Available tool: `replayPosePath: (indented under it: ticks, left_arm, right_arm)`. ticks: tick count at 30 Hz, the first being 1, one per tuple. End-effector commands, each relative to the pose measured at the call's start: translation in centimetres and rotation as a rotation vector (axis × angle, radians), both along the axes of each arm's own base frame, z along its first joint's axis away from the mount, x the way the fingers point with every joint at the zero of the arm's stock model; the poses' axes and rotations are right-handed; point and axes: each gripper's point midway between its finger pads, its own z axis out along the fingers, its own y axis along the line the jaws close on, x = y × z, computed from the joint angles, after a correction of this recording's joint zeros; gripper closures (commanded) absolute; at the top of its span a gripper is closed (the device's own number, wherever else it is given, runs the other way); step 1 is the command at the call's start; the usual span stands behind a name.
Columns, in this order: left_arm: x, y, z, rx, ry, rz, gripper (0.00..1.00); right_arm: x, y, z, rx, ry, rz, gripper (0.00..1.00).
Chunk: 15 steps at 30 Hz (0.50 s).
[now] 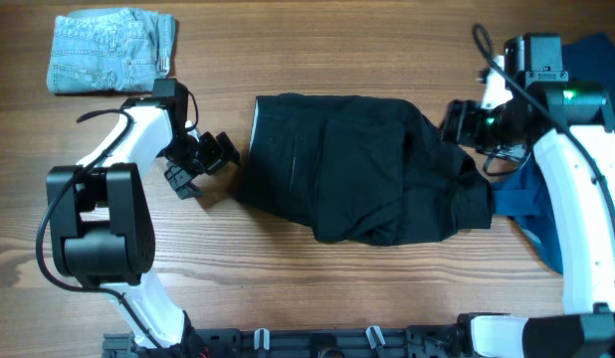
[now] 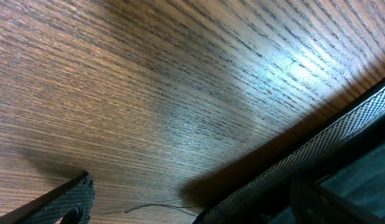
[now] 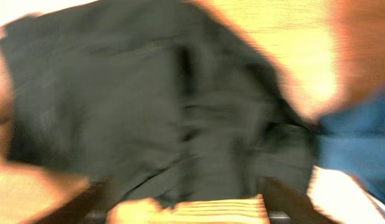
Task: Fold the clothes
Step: 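Release the trousers and move the right gripper to the right side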
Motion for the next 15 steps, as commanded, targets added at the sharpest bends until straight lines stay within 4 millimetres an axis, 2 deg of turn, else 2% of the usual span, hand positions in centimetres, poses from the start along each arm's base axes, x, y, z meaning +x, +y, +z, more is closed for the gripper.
replayPosePath:
  ticks: [1, 2, 4, 8, 11, 15]
  left_arm:
    - [-0.1, 0.4, 0.6, 0.009, -0.019, -0.01, 0.0]
    - [-0.1, 0.4, 0.5, 0.009, -0.019, -0.01, 0.0]
    - [-0.1, 0.4, 0.5, 0.009, -0.02, -0.009, 0.0]
    - [-0.1, 0.4, 0.5, 0.009, -0.02, -0.01, 0.0]
    - [-0.1, 0.4, 0.6, 0.009, -0.02, -0.01, 0.0]
    - [-0.1, 0.4, 0.5, 0.009, -0.019, -0.01, 0.0]
  right_arm:
    - [-0.4, 4.7, -1.3, 0.145, 0.014, 0.236, 0.81]
    - [-0.5, 5.3, -1.9, 0.151, 0.028, 0.249, 0.89]
    - [-0.5, 6.2, -3.3, 0.162, 0.058, 0.27, 0.94]
    - [-0.3, 7.1, -6.3, 0.163, 0.13, 0.279, 0.94]
    - [0.1, 7.0, -8.7, 0.164, 0.202, 0.25, 0.95]
    - [0.3, 5.7, -12.5, 0.088, 0.318, 0.162, 0.96]
